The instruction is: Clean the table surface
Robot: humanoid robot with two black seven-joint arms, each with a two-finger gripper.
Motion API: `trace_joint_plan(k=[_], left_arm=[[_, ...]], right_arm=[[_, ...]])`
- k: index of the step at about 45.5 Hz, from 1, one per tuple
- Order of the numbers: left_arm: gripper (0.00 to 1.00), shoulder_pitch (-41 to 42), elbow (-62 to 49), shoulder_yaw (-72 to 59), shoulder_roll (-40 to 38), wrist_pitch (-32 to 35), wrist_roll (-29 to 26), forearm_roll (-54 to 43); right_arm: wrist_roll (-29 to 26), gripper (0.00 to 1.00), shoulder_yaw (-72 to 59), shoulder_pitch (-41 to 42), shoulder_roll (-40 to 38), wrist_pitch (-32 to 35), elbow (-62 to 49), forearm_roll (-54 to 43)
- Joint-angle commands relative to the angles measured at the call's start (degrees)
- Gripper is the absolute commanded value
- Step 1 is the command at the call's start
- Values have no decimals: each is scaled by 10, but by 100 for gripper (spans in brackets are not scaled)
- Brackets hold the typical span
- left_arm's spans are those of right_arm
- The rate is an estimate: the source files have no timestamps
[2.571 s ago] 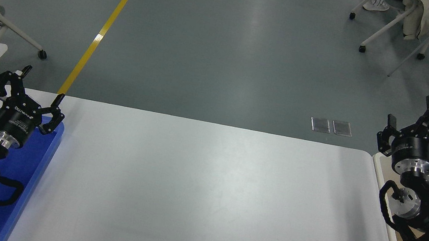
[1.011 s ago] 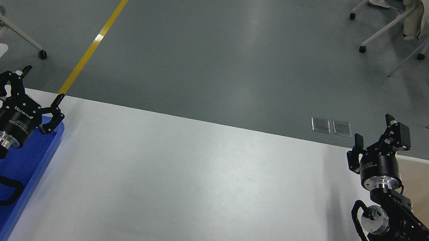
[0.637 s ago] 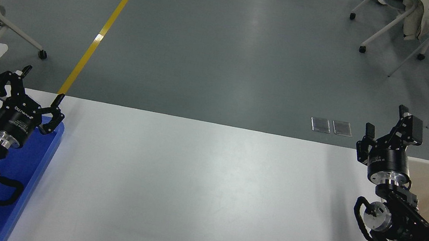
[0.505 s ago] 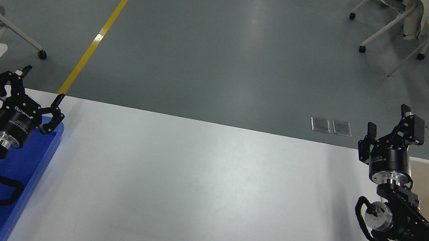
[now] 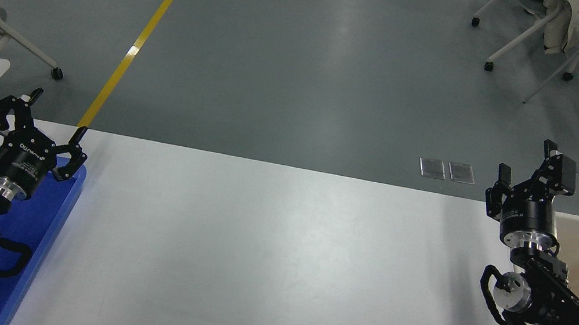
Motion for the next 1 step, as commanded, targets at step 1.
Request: trace_joint_plan(k=[1], left_arm=[[100, 0, 0, 0, 0, -1, 0, 0]], right_arm=[[0, 98, -2, -3, 0, 0, 0, -1]])
